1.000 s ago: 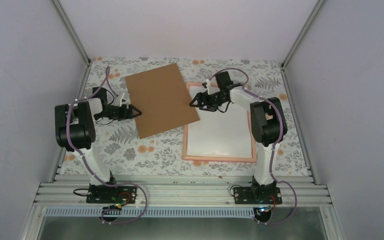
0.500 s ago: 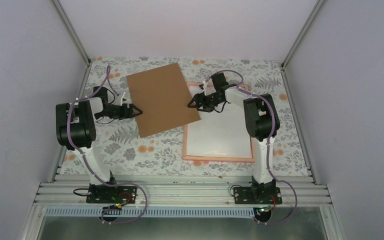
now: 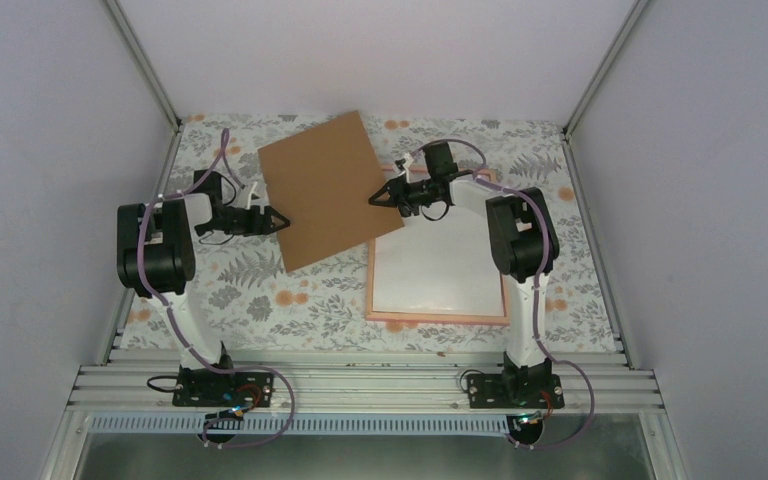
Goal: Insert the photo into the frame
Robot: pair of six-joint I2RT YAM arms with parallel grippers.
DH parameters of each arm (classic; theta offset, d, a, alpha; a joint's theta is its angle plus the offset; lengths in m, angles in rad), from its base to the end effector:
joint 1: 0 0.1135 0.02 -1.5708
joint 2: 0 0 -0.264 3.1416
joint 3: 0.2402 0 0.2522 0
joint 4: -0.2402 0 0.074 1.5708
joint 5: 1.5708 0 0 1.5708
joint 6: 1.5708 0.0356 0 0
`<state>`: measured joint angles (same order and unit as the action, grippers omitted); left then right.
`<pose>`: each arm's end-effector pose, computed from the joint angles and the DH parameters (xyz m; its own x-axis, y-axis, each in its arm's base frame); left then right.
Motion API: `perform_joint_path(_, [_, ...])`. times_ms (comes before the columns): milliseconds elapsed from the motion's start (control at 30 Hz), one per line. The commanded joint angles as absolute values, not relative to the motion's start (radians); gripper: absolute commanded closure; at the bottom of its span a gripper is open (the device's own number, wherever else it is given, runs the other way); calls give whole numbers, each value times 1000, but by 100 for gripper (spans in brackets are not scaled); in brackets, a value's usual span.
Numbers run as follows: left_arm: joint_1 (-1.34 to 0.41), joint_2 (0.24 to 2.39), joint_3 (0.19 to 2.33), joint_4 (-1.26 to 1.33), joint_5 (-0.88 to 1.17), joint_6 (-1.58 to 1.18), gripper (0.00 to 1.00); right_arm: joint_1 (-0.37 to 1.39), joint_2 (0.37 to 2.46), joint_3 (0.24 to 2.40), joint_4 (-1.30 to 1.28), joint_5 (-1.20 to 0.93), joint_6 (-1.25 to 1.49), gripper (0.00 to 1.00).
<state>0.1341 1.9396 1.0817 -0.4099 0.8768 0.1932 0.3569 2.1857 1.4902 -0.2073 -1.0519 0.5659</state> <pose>0.3502 0.0196 0.1213 -0.9011 0.0024 -0.4337 0.3208 0.6767 -0.6627 0.4161 0.1881 0.1463 -0.9840 -0.0831 -0.1573 -0.1773 0.3807 0.9076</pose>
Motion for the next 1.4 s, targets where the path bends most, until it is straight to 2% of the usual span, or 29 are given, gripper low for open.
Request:
perform_joint_path(0, [107,1983,1066,-432,835,187,25,385,2166,1511,-173,-1145,609,64])
perform_joint_path(67, [109,1960,1074,-440,820,192,25,382,2159,1537,-245,-1103,547,77])
perform_joint_path(133, [112,1917,1084,-450,802,192,22,372,2128,1544,-275,-1056,514,94])
perform_joint_path(167, [114,1892,1094,-454,795,190,21,366,2109,1549,-285,-1034,497,96])
perform_joint_path(400, [189,1742,1307,-527,738,170,0,330,1943,1618,-348,-858,295,96])
perform_joint_path(567, [244,1720,1546,-576,727,122,0,340,1765,1577,-293,-661,103,96])
perform_joint_path(733, [304,1732,1773,-572,738,31,0,413,1613,1582,-282,-394,-223,96])
perform_joint_path(833, [344,1726,1852,-556,743,6,0,452,1494,1482,-174,-216,-466,96])
perform_joint_path(967, [400,1735,1936,-565,780,7,0,468,1314,1240,84,-76,-904,96])
perform_joint_path(1067, [431,1756,2007,-609,797,41,0,460,1149,1007,311,-106,-1236,96])
perform_joint_path(1167, [438,1830,2137,-711,837,94,0,413,978,782,459,-253,-1481,96])
perform_joint_path(1233, [437,1886,2224,-800,928,109,0,374,878,675,504,-359,-1567,96])
perform_joint_path(1367, [368,1889,2166,-852,1125,143,0,343,694,538,476,-512,-1663,96])
